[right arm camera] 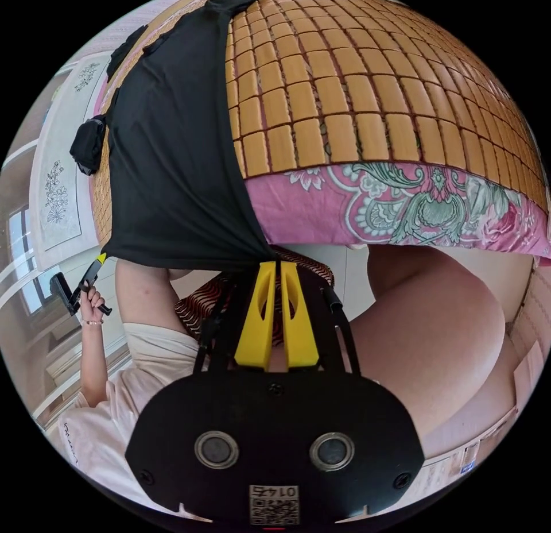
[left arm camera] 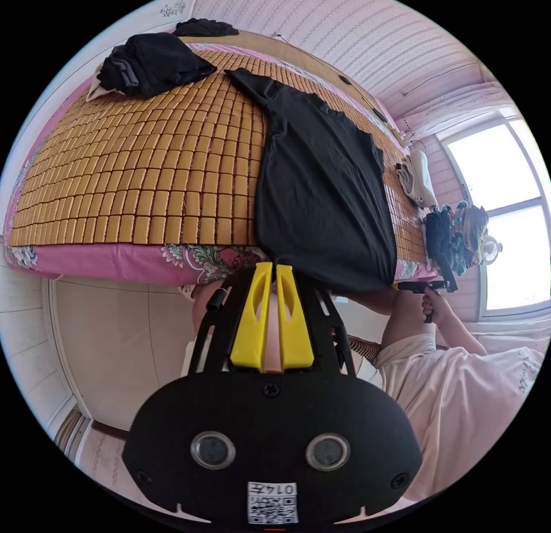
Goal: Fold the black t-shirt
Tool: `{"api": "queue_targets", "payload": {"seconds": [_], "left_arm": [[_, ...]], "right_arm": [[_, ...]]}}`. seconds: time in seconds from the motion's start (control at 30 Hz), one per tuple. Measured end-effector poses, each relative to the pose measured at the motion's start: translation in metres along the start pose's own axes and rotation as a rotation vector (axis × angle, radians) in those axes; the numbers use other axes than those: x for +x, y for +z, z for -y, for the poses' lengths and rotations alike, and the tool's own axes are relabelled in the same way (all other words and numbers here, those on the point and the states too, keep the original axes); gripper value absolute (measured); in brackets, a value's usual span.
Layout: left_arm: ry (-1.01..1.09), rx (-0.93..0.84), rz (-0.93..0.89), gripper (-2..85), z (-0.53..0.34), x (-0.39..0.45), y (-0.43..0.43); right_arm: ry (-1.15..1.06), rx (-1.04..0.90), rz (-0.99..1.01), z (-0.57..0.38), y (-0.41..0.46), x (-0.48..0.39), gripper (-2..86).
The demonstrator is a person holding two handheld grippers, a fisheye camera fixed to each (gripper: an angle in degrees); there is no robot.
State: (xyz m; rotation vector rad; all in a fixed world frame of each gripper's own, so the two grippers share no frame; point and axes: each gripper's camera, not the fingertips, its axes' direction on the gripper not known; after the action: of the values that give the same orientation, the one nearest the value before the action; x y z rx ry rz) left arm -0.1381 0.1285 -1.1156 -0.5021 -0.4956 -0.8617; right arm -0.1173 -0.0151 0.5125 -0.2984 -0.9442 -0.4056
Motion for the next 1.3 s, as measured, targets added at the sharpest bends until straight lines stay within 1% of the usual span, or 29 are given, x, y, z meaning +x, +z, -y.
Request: {"api": "queue_targets", "payload": {"seconds": [0.03,0.07,0.1,0.13,0.2,0.3,0.33,0.4,0.43,0.5,0.57,0.63,0.67,0.73,0.8,0.83,0.9,0.93,1.0,1.03,1.1,1.23,1.3], "left_arm": [[-0.002,0.003,-0.001,-1.0,0.000,-0.001,0.000],[-0.008,0.014,-0.005,-1.0,0.000,-0.004,0.000],[-0.014,0.024,-0.019,-1.0,0.001,-0.007,0.000],[-0.019,0.030,-0.027,-1.0,0.001,-0.008,-0.001],[-0.032,0.082,-0.078,-1.0,0.002,-0.013,-0.008],[-0.048,0.161,-0.149,-1.0,0.005,-0.020,-0.020],[-0.048,0.173,-0.169,-1.0,0.006,-0.021,-0.021],[-0.052,0.207,-0.203,-1.0,0.009,-0.024,-0.024],[-0.056,0.213,-0.209,-1.0,0.009,-0.025,-0.024],[-0.078,0.238,-0.255,-1.0,0.008,-0.029,-0.021],[-0.094,0.253,-0.284,-1.0,0.007,-0.032,-0.016],[-0.108,0.269,-0.312,-1.0,0.005,-0.035,-0.011],[-0.120,0.279,-0.327,-1.0,0.004,-0.036,-0.007],[-0.140,0.294,-0.355,-1.0,0.003,-0.039,-0.001],[-0.145,0.300,-0.392,-0.9,0.004,-0.039,0.007],[-0.140,0.295,-0.391,-0.9,0.005,-0.039,0.010],[-0.107,0.212,-0.335,-0.8,0.011,-0.031,0.027],[-0.107,0.188,-0.307,-0.7,0.012,-0.030,0.032],[-0.110,0.104,-0.207,0.1,0.014,-0.025,0.054],[-0.117,0.094,-0.184,0.5,0.013,-0.026,0.058],[-0.138,0.053,-0.134,3.5,0.013,-0.027,0.072],[-0.114,-0.015,-0.046,4.8,0.022,-0.018,0.086],[-0.041,-0.010,0.009,4.4,0.041,-0.003,0.088]], "right_arm": [[0.010,0.008,0.023,-0.004,-0.008,0.005,0.7],[0.040,0.029,0.107,-0.013,-0.024,0.019,0.5],[0.077,0.069,0.249,-0.026,-0.042,0.038,0.4],[0.093,0.101,0.329,-0.033,-0.052,0.048,0.4],[0.139,0.241,0.632,-0.064,-0.089,0.087,0.2],[0.146,0.320,0.780,-0.088,-0.116,0.113,0.1],[0.149,0.346,0.816,-0.092,-0.119,0.117,0.1],[0.199,0.434,1.043,-0.110,-0.120,0.136,0.1],[0.213,0.454,1.111,-0.115,-0.117,0.141,0.0],[0.264,0.476,1.316,-0.127,-0.097,0.149,0.0],[0.294,0.485,1.424,-0.135,-0.081,0.148,0.0],[0.318,0.489,1.452,-0.143,-0.070,0.143,0.0],[0.335,0.466,1.415,-0.147,-0.065,0.138,0.0],[0.322,0.417,1.137,-0.151,-0.074,0.123,0.1],[0.165,0.352,0.426,-0.144,-0.103,0.068,0.4],[0.134,0.323,0.340,-0.141,-0.102,0.054,0.5],[0.043,0.239,0.318,-0.130,-0.084,0.023,1.1],[0.037,0.232,0.299,-0.129,-0.081,0.017,1.4],[0.024,0.220,0.191,-0.124,-0.067,-0.008,3.6],[0.013,0.215,0.171,-0.123,-0.064,-0.015,4.3],[-0.049,0.201,0.134,-0.118,-0.053,-0.045,6.3],[-0.127,0.243,0.065,-0.106,-0.054,-0.088,6.5],[-0.192,0.294,-0.023,-0.087,-0.066,-0.122,6.1]]}}
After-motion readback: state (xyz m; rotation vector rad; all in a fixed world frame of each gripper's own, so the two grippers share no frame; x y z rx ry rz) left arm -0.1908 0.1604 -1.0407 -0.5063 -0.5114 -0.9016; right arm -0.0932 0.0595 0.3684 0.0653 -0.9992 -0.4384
